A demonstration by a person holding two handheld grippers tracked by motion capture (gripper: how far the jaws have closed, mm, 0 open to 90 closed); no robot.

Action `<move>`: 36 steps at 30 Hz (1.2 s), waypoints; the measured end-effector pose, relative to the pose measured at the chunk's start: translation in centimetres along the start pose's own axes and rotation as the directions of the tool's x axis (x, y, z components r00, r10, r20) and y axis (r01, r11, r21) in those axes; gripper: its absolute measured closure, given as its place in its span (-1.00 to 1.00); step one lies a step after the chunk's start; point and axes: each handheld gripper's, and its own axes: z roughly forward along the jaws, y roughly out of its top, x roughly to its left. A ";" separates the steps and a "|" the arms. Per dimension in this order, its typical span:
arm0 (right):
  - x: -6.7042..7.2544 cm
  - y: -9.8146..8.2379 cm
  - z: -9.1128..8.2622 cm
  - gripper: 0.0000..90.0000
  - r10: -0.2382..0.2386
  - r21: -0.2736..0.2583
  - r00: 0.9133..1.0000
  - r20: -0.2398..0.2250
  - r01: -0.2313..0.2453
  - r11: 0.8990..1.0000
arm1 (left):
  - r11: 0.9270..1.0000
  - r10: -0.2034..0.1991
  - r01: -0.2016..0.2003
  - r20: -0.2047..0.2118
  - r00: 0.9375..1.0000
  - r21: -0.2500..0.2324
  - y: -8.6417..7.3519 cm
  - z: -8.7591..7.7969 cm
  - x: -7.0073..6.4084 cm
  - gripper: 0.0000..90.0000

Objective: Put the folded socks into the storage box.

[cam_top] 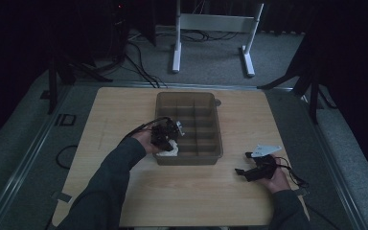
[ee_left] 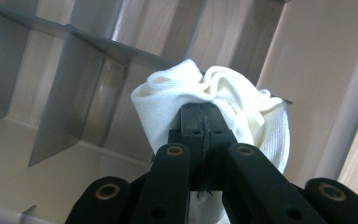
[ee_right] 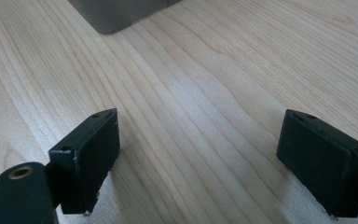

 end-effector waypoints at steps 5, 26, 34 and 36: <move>0.0 0.0 0.0 -0.72 0.000 0.000 1.000 0.000 0.000 1.000 | 1.000 0.000 0.000 -0.006 1.000 0.000 0.0 0.1 -0.1 1.00; 0.0 0.0 0.0 -0.72 -0.001 -0.001 1.000 0.000 0.001 1.000 | 1.000 0.010 -0.010 -0.017 1.000 0.003 0.0 0.4 -0.3 1.00; 0.0 0.0 0.0 -0.72 -0.001 -0.001 1.000 0.000 0.001 1.000 | 0.999 0.019 -0.018 -0.019 1.000 0.027 0.1 0.9 -0.4 1.00; 0.0 0.0 0.0 -0.72 -0.001 -0.001 1.000 0.000 0.001 1.000 | 0.999 0.025 -0.024 -0.022 0.999 0.036 0.1 1.1 -0.4 1.00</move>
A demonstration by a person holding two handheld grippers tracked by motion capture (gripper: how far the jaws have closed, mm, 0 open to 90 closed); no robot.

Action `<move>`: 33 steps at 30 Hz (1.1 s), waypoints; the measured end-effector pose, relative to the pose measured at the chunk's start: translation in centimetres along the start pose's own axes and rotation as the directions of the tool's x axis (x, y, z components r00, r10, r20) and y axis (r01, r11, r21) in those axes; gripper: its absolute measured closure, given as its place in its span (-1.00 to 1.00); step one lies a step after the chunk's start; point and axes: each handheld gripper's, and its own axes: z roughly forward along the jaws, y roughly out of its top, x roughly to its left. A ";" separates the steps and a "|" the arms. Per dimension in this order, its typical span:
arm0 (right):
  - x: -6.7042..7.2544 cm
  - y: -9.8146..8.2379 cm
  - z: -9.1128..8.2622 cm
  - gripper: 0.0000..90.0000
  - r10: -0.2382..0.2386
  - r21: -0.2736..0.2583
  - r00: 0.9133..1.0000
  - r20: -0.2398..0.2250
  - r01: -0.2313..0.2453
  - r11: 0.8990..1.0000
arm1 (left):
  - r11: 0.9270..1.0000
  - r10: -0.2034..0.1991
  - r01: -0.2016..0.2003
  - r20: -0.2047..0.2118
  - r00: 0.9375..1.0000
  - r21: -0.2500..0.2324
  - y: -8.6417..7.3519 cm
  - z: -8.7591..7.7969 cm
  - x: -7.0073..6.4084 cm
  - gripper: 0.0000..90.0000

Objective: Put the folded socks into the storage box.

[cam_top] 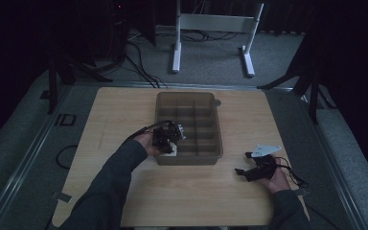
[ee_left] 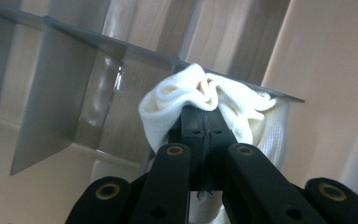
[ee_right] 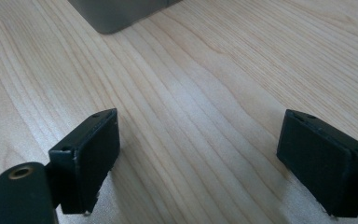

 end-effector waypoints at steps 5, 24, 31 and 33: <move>0.0 0.0 0.0 -0.72 0.001 0.001 1.000 0.000 -0.001 1.000 | 1.000 0.006 -0.006 -0.006 1.000 0.027 0.2 0.7 -0.1 1.00; 0.0 0.0 0.0 -0.72 0.001 0.001 1.000 0.000 -0.001 1.000 | 0.993 0.000 0.001 -0.017 1.000 0.116 1.2 1.2 -0.3 1.00; 0.0 0.0 0.0 -0.72 0.001 0.001 1.000 0.000 -0.001 1.000 | 0.989 0.000 0.001 -0.011 1.000 0.149 1.6 1.9 -0.3 1.00; 0.0 0.0 0.0 -0.72 0.001 0.001 1.000 0.000 -0.001 1.000 | 0.989 0.000 0.001 -0.011 1.000 0.150 1.6 1.9 -0.3 1.00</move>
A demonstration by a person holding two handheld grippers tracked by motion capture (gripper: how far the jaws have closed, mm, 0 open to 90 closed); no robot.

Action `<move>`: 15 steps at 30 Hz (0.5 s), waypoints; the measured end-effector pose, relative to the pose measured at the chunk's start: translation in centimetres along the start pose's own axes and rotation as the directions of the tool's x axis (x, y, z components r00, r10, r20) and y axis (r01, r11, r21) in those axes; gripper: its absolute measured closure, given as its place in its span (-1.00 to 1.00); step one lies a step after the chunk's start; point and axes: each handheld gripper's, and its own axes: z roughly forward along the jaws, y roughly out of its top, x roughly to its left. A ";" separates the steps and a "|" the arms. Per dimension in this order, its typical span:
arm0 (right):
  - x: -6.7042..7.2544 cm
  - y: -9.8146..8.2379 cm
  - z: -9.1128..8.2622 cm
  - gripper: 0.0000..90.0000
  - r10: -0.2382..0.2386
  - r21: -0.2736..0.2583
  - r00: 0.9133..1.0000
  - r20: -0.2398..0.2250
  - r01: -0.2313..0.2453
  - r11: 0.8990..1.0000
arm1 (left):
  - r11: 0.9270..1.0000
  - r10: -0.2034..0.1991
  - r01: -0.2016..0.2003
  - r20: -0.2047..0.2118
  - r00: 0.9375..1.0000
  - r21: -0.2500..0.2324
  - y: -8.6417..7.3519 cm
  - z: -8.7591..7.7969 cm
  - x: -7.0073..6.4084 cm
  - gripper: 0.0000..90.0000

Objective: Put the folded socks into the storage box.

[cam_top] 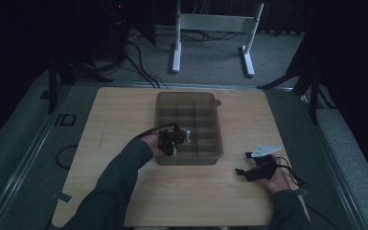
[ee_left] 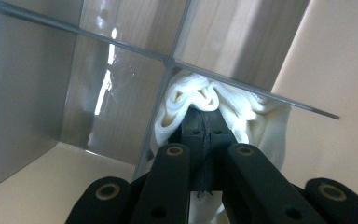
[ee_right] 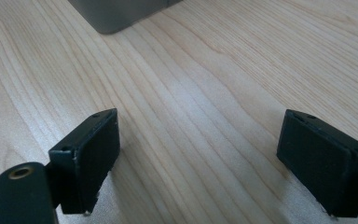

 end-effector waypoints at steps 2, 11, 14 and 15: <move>0.0 0.0 0.0 -0.72 0.000 0.000 1.000 0.000 0.000 1.000 | 1.000 0.000 0.000 0.001 1.000 0.000 0.0 0.0 0.0 1.00; 0.0 0.0 0.0 -0.72 0.000 0.000 1.000 0.000 0.000 1.000 | 1.000 0.001 -0.001 0.010 1.000 -0.003 -0.1 -0.2 0.1 0.99; 0.0 0.0 0.0 -0.72 0.000 0.000 1.000 0.000 0.000 1.000 | 1.000 -0.003 0.003 0.014 1.000 -0.007 -0.4 -0.4 0.2 0.97; 0.0 0.0 0.0 -0.72 0.000 0.000 1.000 0.000 0.000 1.000 | 1.000 -0.006 0.006 0.018 1.000 -0.012 -0.5 -0.5 0.2 0.95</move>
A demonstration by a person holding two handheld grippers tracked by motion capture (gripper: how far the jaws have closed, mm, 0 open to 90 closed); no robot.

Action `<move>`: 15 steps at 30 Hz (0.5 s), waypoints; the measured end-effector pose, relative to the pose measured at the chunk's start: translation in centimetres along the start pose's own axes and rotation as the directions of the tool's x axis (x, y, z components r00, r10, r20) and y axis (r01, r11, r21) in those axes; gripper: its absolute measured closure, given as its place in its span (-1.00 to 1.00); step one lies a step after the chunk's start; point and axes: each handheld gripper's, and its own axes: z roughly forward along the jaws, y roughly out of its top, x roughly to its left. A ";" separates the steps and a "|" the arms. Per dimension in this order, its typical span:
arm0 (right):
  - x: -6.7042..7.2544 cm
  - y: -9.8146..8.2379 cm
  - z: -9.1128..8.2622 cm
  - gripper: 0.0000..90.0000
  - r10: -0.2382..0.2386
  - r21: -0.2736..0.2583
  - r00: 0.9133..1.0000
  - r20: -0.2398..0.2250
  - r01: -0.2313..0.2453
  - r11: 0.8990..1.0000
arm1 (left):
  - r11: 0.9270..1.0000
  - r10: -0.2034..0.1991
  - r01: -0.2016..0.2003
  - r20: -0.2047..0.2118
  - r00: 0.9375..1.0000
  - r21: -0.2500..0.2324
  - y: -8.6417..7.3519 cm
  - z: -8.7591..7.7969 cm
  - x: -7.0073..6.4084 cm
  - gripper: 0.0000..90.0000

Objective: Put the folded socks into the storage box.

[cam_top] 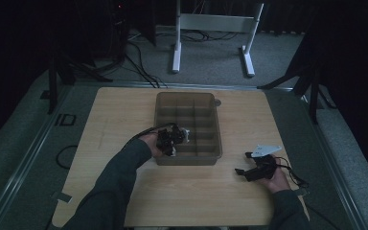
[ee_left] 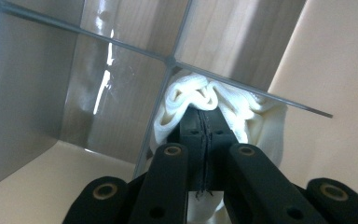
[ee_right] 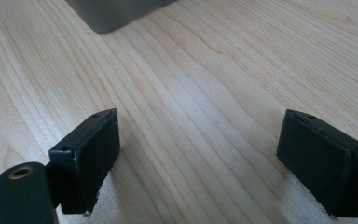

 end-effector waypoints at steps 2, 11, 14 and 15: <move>0.0 0.0 0.0 -0.72 0.000 0.000 1.000 0.000 0.000 1.000 | 1.000 -0.005 0.005 0.007 1.000 -0.011 -0.1 -0.2 0.1 0.89; 0.0 0.0 0.0 -0.72 0.000 0.000 1.000 0.000 0.000 1.000 | 0.990 -0.049 0.053 0.032 0.998 -0.134 -1.7 -2.8 0.4 0.48; 0.0 0.0 0.0 -0.72 0.000 0.000 1.000 0.000 0.000 1.000 | 0.982 -0.064 0.067 0.021 0.998 -0.176 -2.0 -3.6 0.5 0.43; 0.0 0.0 0.0 -0.72 0.000 0.000 1.000 0.000 0.000 1.000 | 0.978 -0.073 0.075 0.016 0.997 -0.193 -2.2 -3.9 0.6 0.42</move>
